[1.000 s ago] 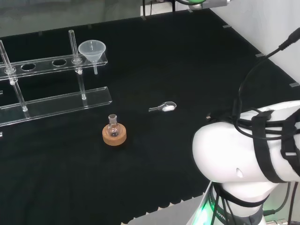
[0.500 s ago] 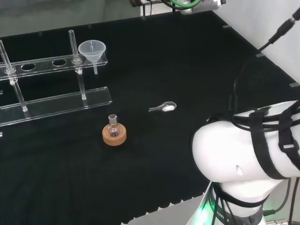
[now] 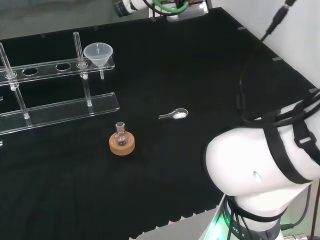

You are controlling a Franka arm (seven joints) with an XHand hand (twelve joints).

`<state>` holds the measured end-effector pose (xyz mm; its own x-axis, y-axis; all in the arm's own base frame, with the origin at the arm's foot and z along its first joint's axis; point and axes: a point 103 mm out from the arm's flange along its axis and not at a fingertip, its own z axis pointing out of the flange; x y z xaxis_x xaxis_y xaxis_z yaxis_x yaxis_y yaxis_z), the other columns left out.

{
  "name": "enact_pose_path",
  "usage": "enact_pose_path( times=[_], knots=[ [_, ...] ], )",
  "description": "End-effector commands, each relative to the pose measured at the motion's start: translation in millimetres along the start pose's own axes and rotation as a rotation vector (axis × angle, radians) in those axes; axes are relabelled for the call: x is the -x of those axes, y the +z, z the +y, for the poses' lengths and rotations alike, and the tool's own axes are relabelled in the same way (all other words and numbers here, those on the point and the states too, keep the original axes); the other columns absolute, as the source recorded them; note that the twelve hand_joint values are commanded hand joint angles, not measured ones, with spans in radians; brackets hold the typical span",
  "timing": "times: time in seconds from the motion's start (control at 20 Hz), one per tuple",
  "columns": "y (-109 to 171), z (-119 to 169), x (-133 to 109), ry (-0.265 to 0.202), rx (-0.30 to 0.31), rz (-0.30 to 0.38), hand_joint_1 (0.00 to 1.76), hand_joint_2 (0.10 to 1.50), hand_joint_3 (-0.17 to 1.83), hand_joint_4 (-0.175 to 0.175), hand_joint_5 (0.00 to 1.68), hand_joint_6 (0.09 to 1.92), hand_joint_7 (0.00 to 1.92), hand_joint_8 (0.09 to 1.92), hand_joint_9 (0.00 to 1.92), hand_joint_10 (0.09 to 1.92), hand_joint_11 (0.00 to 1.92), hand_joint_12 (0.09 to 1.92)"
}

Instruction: Pick up the funnel from the transparent funnel stand.

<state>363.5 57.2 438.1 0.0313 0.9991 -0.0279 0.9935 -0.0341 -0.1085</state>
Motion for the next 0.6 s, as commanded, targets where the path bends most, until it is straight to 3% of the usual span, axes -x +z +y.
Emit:
enact_pose_path(
  times=[0.05, 0.35, 0.6],
  knots=[
    [20.5, 43.4, -83.5, -0.047, -0.099, -0.072, 0.30, 0.60, 0.08, 0.097, 0.00, 0.09, 0.00, 0.09, 0.00, 0.09, 0.00, 0.09],
    [41.3, 72.4, -131.4, -0.086, -0.088, -0.055, 0.31, 0.60, 0.08, 0.086, 0.00, 0.09, 0.00, 0.09, 0.00, 0.09, 0.00, 0.09],
    [53.2, 83.9, -135.4, -0.106, -0.060, -0.034, 0.32, 0.60, 0.07, 0.078, 0.00, 0.09, 0.00, 0.09, 0.00, 0.09, 0.00, 0.09]
  ],
)
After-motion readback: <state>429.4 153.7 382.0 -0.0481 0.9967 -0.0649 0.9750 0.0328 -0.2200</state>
